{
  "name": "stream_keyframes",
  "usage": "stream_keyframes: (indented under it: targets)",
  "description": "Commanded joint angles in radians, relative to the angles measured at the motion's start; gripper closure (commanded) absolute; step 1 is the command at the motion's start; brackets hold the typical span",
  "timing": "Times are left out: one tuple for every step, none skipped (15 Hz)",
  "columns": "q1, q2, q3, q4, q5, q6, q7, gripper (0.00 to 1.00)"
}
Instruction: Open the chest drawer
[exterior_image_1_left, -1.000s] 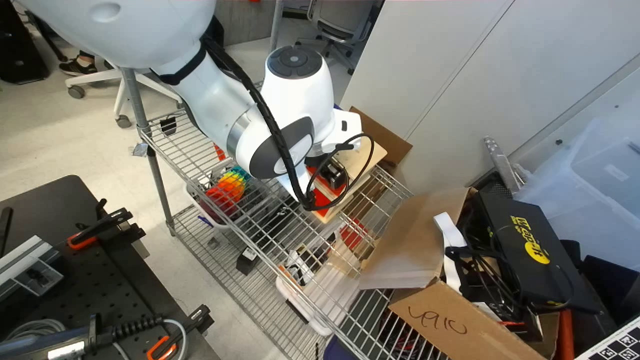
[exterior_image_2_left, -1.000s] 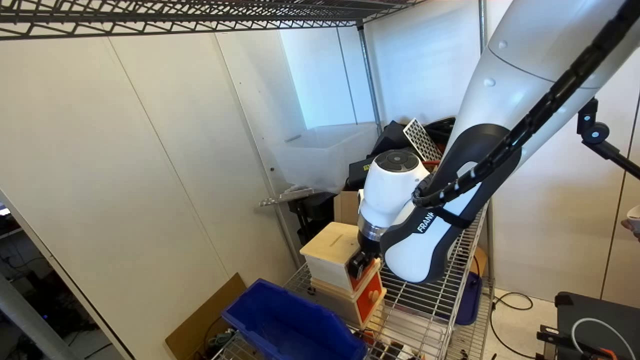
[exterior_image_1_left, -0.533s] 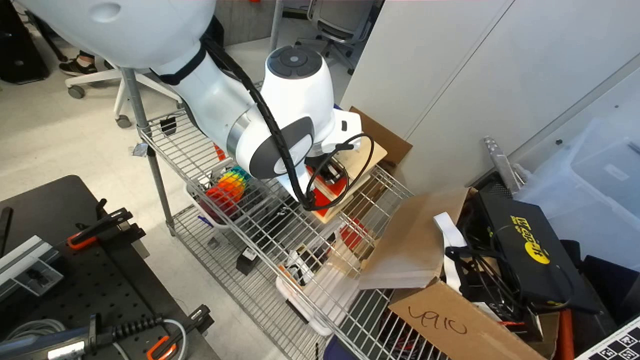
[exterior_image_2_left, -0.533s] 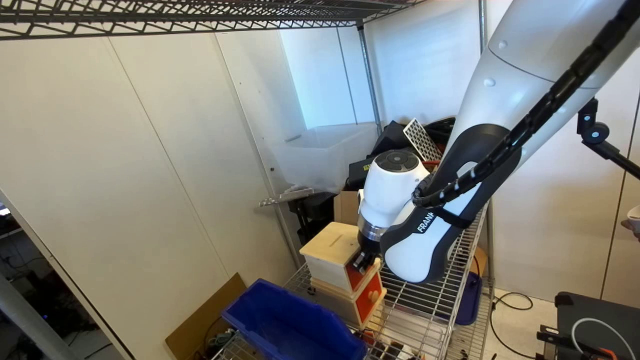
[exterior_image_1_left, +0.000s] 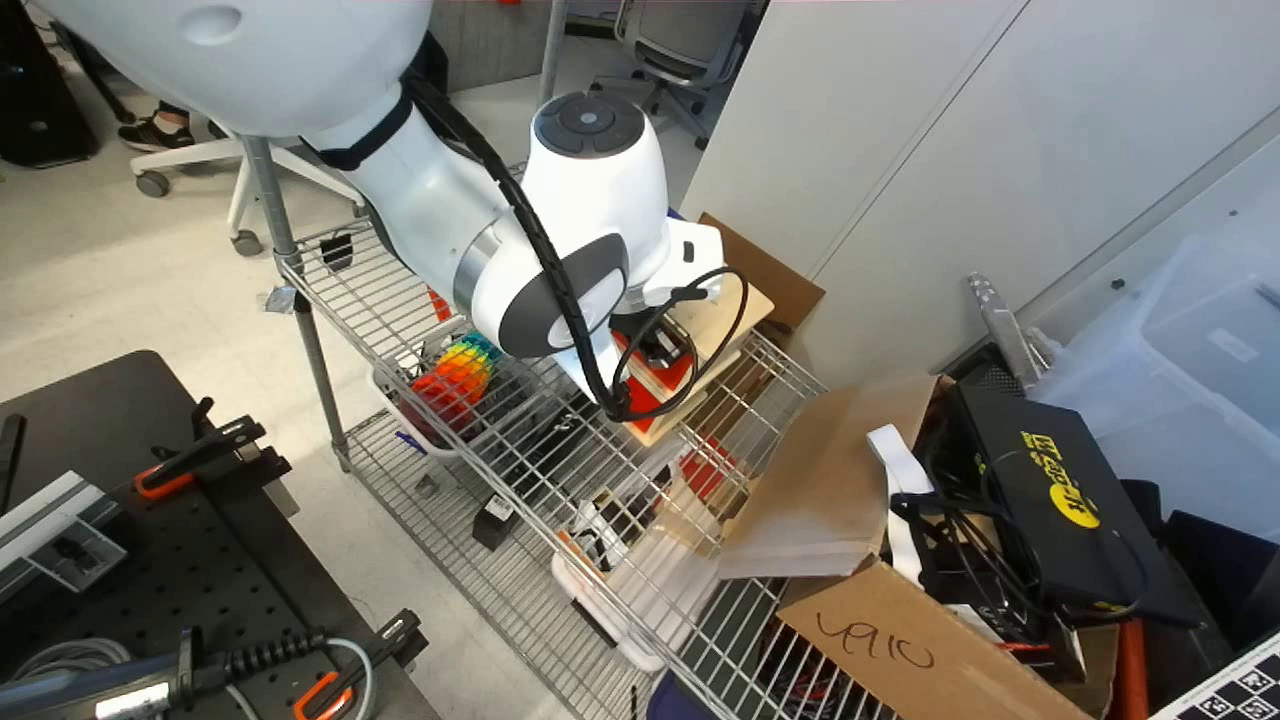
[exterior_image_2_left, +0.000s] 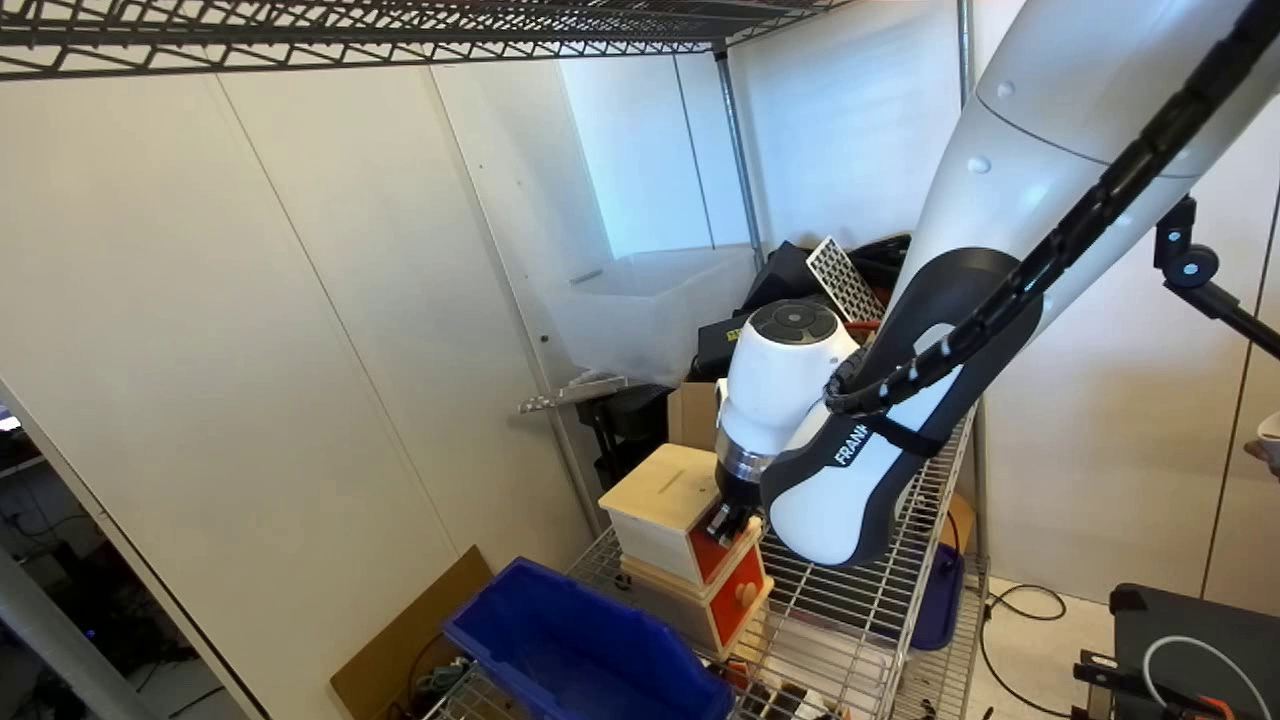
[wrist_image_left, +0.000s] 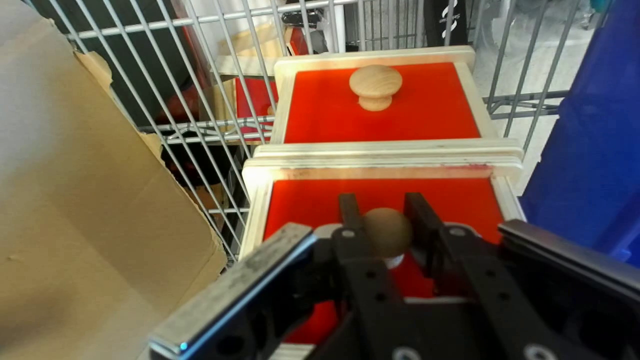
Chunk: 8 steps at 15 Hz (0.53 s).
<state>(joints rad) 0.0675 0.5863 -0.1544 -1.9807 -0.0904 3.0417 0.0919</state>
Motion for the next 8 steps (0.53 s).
stream_keyframes:
  targets:
    - [-0.014,0.011,0.016,0.026,0.018,-0.017,-0.011,0.93]
    - [-0.014,0.011,0.016,0.026,0.018,-0.016,-0.011,0.93]
    - [-0.014,0.009,0.016,0.023,0.017,-0.014,-0.012,0.93]
    - [-0.014,0.007,0.017,0.021,0.017,-0.013,-0.012,0.93]
    - [-0.014,0.005,0.018,0.018,0.017,-0.01,-0.013,0.93]
    - [-0.013,0.004,0.017,0.017,0.016,-0.01,-0.013,0.93]
    - [-0.013,0.003,0.017,0.017,0.016,-0.01,-0.013,0.93]
    - [-0.013,0.002,0.018,0.016,0.016,-0.009,-0.014,0.93]
